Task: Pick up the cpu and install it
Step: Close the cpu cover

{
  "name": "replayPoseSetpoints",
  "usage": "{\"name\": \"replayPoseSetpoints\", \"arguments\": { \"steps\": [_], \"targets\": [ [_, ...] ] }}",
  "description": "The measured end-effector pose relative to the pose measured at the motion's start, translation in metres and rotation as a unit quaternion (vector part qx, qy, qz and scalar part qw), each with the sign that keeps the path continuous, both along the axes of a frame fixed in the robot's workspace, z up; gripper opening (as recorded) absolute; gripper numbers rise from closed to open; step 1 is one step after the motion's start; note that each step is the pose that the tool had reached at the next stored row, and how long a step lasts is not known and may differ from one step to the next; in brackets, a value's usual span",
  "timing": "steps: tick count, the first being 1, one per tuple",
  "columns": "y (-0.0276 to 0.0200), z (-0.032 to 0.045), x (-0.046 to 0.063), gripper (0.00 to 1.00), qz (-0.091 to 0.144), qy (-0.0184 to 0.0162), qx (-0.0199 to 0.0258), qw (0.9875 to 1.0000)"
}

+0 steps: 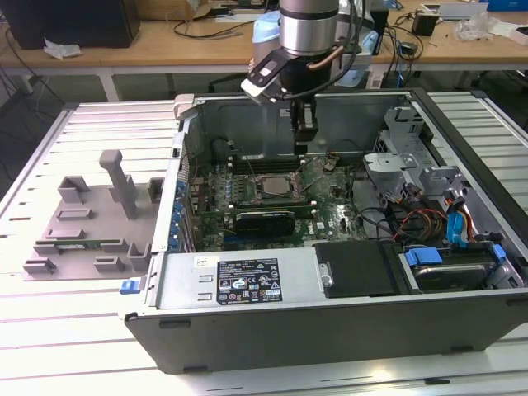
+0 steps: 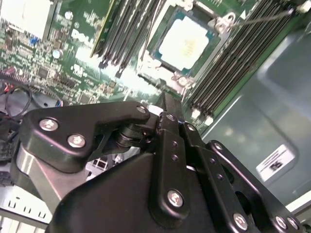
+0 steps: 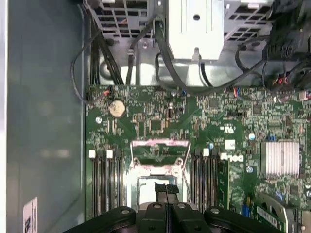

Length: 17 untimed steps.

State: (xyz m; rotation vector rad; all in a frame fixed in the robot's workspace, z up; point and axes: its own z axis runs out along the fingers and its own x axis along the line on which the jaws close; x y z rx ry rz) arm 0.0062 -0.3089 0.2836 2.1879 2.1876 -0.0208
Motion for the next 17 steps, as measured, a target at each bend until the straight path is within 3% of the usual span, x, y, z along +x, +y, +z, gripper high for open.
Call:
{"name": "replayPoseSetpoints", "arguments": {
  "steps": [10, 14, 17],
  "targets": [
    [0.0001, -0.0001, 0.04, 0.11, 0.0, 0.0008, 0.0002, 1.0],
    [0.0, -0.0001, 0.04, 0.11, 0.0, 0.0013, 0.0001, 1.0],
    [-0.0002, -0.0032, 0.054, 0.11, 0.0, 0.0093, 0.0005, 1.0]
  ]
}}
